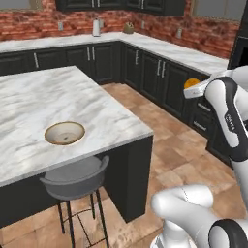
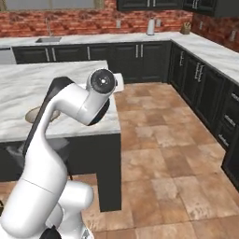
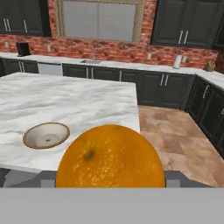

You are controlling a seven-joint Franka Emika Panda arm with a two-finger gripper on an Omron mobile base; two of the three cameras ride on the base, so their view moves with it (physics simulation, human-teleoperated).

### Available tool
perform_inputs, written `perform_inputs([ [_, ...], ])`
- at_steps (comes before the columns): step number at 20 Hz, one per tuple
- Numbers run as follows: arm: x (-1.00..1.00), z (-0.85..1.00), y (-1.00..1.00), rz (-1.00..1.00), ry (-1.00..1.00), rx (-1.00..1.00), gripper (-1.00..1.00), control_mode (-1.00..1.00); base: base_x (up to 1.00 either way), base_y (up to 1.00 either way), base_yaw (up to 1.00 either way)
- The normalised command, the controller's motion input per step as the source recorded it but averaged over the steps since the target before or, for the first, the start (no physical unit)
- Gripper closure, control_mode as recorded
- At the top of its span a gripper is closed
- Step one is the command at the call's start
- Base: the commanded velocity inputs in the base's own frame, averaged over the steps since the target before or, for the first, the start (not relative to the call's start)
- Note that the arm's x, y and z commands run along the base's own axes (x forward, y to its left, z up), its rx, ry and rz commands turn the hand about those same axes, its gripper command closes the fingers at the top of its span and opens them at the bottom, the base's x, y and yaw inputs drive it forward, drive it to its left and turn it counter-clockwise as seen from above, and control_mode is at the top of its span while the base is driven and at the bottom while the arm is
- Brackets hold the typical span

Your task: Retrieve the orange and apple from the fridge and place them into the bowl on the dining table.

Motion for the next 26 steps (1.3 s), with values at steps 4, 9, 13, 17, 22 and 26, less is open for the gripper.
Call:
perform_inputs([
  [4,0.0,0.0,0.0,0.0,0.0,0.0,1.0,1.0,0.35,1.0,0.15],
  [9,0.0,0.0,0.0,0.0,0.0,0.0,1.0,1.0,0.63,1.0,0.1],
  [13,0.0,0.0,0.0,0.0,0.0,0.0,1.0,1.0,0.77,0.96,0.06],
  [17,0.0,0.0,0.0,0.0,0.0,0.0,1.0,1.0,0.86,0.38,0.11],
  [22,0.0,0.0,0.0,0.0,0.0,0.0,1.0,1.0,0.84,0.0,0.33],
  [26,0.0,0.0,0.0,0.0,0.0,0.0,1.0,1.0,0.77,0.0,0.34],
])
